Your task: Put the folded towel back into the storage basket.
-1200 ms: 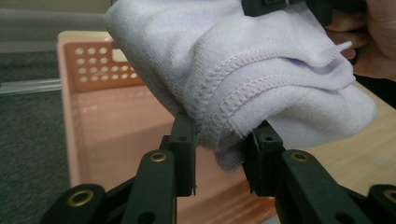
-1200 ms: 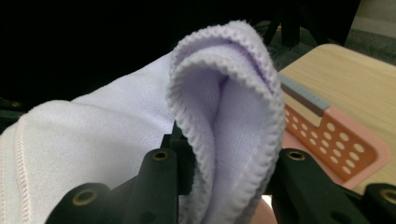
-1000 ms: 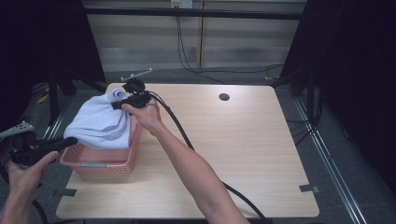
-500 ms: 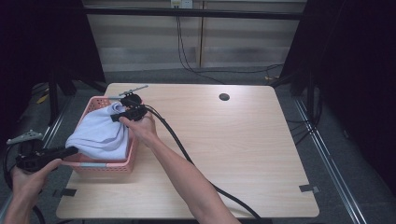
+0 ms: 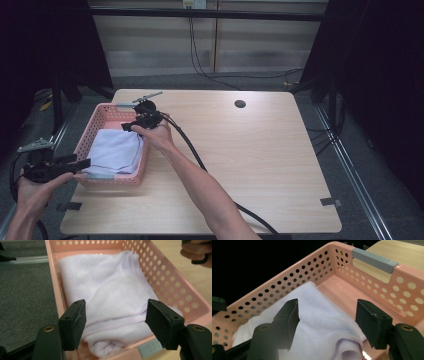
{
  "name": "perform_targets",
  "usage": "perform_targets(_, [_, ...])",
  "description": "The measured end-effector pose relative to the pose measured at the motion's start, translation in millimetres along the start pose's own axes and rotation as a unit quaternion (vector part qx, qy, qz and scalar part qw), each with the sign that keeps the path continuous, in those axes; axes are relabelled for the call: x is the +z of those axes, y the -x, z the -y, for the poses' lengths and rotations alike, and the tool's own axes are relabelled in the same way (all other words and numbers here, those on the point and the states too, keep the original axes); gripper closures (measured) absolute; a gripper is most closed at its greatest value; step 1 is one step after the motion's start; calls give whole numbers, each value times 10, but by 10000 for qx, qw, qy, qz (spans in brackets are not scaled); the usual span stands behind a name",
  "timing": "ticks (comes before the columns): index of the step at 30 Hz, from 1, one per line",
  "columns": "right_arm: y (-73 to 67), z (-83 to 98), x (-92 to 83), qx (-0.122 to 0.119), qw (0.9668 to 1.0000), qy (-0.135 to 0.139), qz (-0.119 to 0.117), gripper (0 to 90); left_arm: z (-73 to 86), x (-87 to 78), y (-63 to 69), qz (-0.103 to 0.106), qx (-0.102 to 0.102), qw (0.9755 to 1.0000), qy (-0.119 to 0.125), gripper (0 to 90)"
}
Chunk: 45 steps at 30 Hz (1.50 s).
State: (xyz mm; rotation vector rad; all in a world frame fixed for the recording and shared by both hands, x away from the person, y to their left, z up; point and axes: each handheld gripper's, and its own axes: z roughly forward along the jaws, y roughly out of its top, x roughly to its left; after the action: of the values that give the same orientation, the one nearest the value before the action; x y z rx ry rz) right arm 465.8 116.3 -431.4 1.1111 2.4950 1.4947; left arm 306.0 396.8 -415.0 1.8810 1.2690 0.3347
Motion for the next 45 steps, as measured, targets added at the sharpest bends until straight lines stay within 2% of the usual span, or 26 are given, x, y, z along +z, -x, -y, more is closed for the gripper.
perform_targets(5, [65, 11, -128, -126, 9999, -25, -116, 358, -51, 21, 85, 43, 47, 10000, 48, 350])
perform_targets(9, [122, 56, -283, -186, 9993, 14, -309, 356, -52, 70, 187, 119, -16, 9997, 209, 326])
perform_targets(10, [129, 69, -327, -216, 9992, 26, -333, 356, -49, 91, 230, 147, -29, 9996, 246, 339])
perform_targets(12, [138, 93, -431, -272, 9988, 44, -393, 352, -55, 149, 340, 231, 118, 9994, 247, 324])
perform_targets(14, [143, 109, -518, -287, 9986, 113, -430, 343, -68, 192, 439, 213, 185, 9994, 198, 335])
perform_targets(16, [153, 136, -637, -318, 9983, 150, -468, 342, -77, 222, 536, 315, 185, 9990, 240, 335])
perform_targets(19, [176, 200, -791, -307, 9980, 230, -506, 333, -74, 287, 703, 152, 257, 9995, 69, 347])
perform_targets(21, [201, 277, -918, -257, 9975, 367, -538, 332, -64, 321, 793, 197, 400, 9990, 7, 347])
perform_targets(22, [214, 313, -972, -265, 9976, 378, -518, 331, -65, 332, 838, 194, 477, 9987, 3, 348])
perform_targets(25, [264, 396, -1148, -253, 9976, 440, -465, 331, -77, 371, 998, 287, 509, 9982, 142, 349])
perform_targets(28, [298, 481, -1301, -286, 9978, 444, -394, 341, -86, 456, 1151, 326, 465, 9984, 76, 417])
perform_targets(30, [339, 563, -1417, -249, 9979, 494, -322, 342, -84, 507, 1234, 433, 531, 9975, 158, 402])
perform_targets(34, [435, 719, -1619, -184, 9984, 484, -214, 335, -86, 601, 1357, 457, 517, 9974, 208, 397])
perform_targets(35, [454, 754, -1673, -209, 9985, 482, -171, 336, -84, 620, 1385, 469, 575, 9971, 195, 394])
perform_targets(40, [539, 912, -1991, -222, 9985, 508, -18, 336, -68, 749, 1554, 616, 615, 9960, 191, 378])
perform_targets(45, [633, 1139, -2358, -229, 9982, 514, 195, 334, -86, 899, 1745, 662, 740, 9951, 5, 368])
